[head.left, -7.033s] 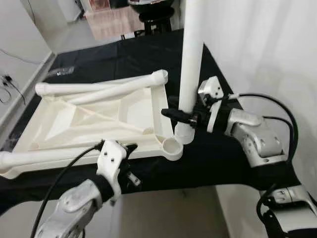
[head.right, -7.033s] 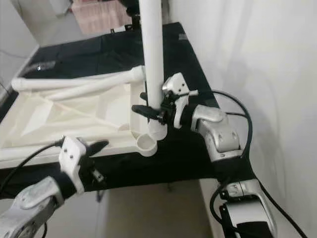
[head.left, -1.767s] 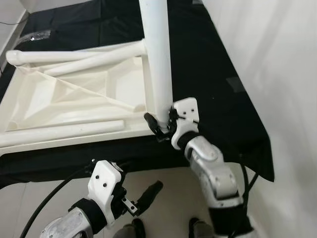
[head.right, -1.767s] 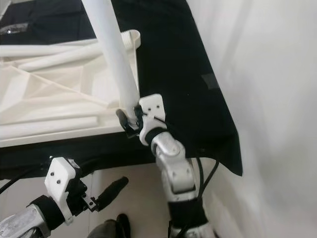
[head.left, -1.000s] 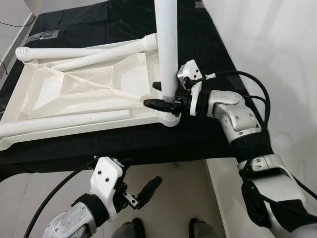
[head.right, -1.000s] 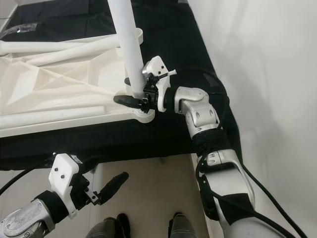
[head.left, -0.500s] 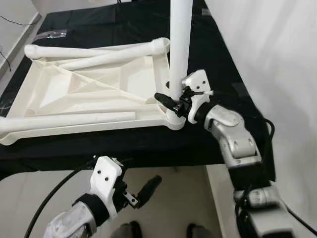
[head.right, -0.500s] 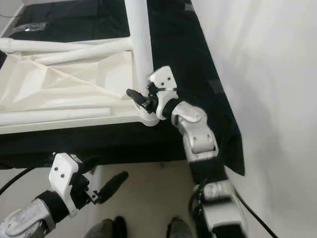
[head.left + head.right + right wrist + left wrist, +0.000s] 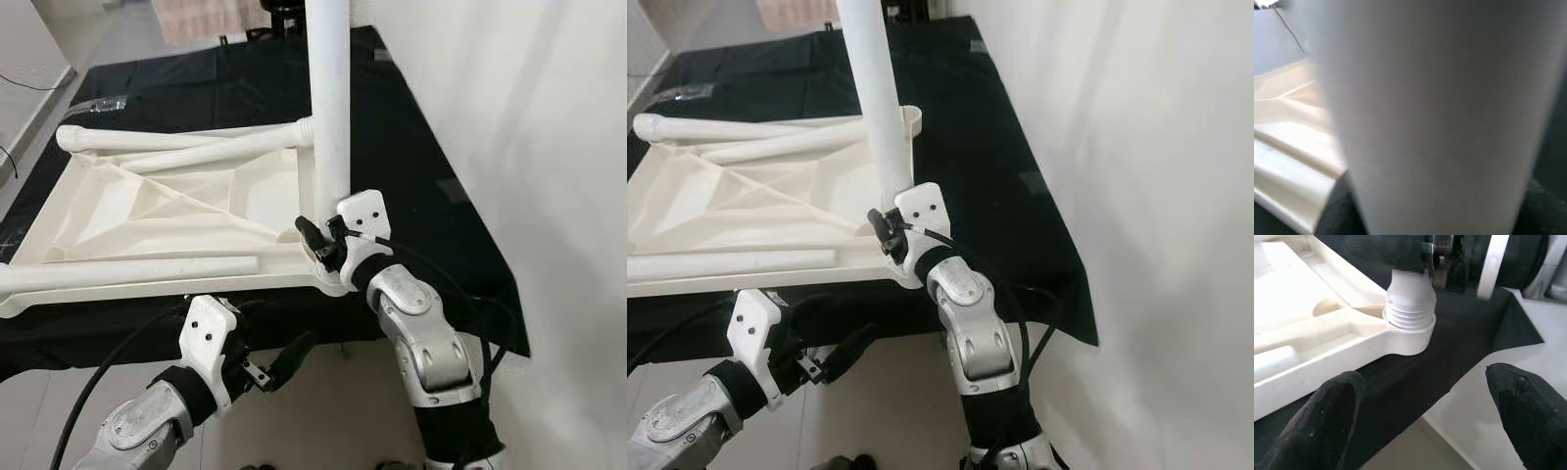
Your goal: Building children table
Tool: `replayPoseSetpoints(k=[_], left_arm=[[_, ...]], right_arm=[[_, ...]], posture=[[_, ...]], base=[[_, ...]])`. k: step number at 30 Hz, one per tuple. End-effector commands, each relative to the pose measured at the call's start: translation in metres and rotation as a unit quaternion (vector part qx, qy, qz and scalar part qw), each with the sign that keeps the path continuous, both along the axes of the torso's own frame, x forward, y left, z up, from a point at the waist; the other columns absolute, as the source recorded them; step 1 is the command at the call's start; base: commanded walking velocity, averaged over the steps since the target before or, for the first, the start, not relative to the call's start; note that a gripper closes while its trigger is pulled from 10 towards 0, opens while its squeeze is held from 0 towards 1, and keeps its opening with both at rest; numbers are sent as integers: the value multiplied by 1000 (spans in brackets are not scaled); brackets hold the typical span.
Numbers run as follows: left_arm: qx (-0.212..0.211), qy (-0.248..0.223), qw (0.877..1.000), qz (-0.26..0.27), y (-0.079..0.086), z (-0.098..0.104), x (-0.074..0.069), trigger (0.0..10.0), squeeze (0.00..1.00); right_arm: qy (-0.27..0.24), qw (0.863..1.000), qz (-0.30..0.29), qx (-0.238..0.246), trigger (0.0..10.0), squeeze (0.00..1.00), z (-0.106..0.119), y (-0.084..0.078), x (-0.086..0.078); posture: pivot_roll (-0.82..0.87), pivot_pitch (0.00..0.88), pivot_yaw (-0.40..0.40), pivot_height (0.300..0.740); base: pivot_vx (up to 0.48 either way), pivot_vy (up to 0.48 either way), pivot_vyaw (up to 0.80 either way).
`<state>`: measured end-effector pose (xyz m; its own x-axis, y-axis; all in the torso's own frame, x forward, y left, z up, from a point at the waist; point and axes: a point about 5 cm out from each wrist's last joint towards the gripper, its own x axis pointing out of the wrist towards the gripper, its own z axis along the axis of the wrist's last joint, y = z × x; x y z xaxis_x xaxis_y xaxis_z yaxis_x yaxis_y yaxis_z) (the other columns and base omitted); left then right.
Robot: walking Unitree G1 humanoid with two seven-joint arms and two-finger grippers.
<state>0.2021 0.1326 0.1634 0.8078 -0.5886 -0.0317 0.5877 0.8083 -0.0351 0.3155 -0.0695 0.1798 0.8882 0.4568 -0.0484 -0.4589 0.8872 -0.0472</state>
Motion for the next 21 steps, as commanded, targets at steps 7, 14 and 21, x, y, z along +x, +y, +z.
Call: replayPoseSetpoints(k=[7, 14, 21], left_arm=[[-2, 6, 1000, 3, 4, -8, 7, 10000, 0], [-7, 4, 1000, 3, 4, -12, 9, 10000, 0], [-8, 3, 1000, 0, 1, -15, 10, 10000, 0]], right_arm=[[-11, 956, 294, 7, 10000, 204, 21, 5, -3], [-26, 934, 355, -39, 10000, 0, 31, -8, 20], [-4, 930, 365, -32, 0, 0, 37, -12, 49]], posture=[[-51, 105, 64, 740], [-46, 89, 57, 740], [-32, 62, 48, 740]], base=[[0, 0, 0], [0, 0, 0], [0, 0, 0]])
